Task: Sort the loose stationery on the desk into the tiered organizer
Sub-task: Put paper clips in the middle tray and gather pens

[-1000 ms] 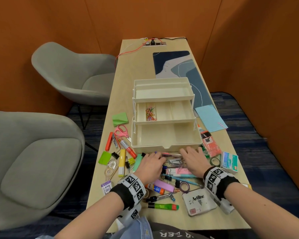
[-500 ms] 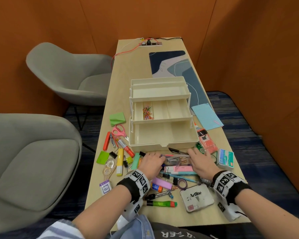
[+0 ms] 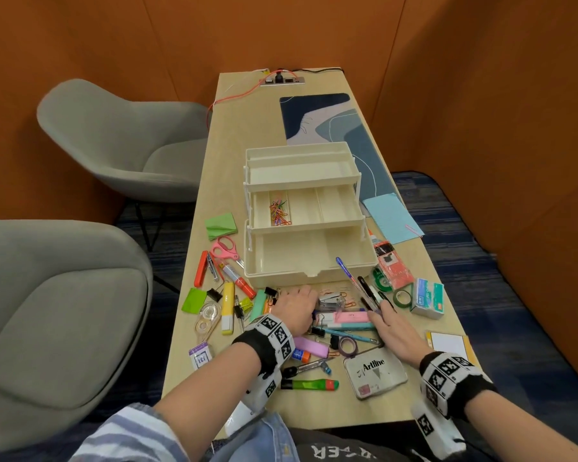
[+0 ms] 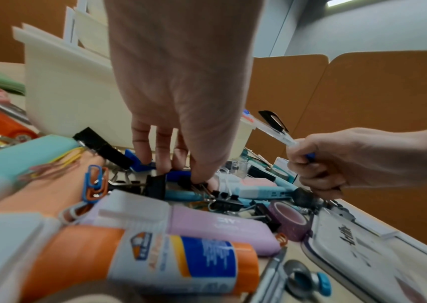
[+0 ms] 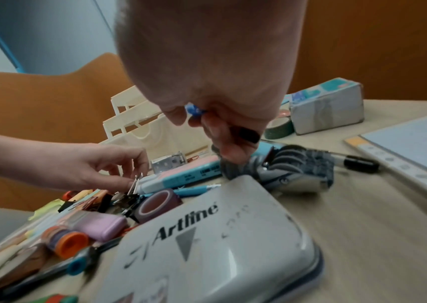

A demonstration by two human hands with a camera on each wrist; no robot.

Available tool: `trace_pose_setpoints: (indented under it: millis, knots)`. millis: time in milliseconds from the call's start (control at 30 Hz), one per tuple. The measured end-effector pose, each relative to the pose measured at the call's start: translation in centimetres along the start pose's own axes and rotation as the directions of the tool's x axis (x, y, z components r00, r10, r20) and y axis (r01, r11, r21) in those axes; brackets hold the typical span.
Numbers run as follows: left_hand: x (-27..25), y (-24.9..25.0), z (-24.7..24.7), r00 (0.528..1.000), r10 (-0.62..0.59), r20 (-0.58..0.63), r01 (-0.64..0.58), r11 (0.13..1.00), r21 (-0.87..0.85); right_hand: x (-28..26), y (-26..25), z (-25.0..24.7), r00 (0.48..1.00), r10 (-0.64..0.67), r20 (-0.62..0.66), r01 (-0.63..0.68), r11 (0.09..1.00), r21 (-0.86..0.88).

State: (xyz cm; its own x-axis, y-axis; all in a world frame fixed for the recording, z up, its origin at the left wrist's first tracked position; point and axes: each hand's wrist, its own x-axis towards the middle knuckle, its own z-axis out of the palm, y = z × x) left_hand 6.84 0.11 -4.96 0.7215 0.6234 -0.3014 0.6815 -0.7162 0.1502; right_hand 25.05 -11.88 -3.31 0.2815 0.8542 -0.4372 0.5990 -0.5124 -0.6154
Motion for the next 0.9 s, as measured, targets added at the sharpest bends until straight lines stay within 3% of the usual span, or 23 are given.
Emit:
trace_pose_setpoints:
  millis: [367, 600, 767, 900]
  knots:
    - [0.6, -0.5, -0.6, 0.995, 0.04, 0.088, -0.042, 0.999, 0.023, -1.3, -0.4, -0.2, 0.996, -0.071, -0.054, 0.07, 0.997, -0.031]
    - [0.2, -1.1, -1.3, 0.994, 0.105, 0.034, -0.107, 0.993, 0.046, -1.2, 0.0, -0.5, 0.998, 0.024, -0.062, -0.012, 0.983, 0.185]
    - [-2.0, -1.8, -1.8, 0.997, 0.08, 0.004, -0.079, 0.994, -0.075, -1.1, 0.6, -0.8, 0.991, 0.06, -0.12, -0.033, 0.977, 0.21]
    - [-4.2, -2.7, -2.6, 0.999, -0.043, 0.005, 0.043, 0.98, -0.193, -0.8, 1.9, -1.0, 0.993, 0.065, -0.101, -0.05, 0.988, 0.146]
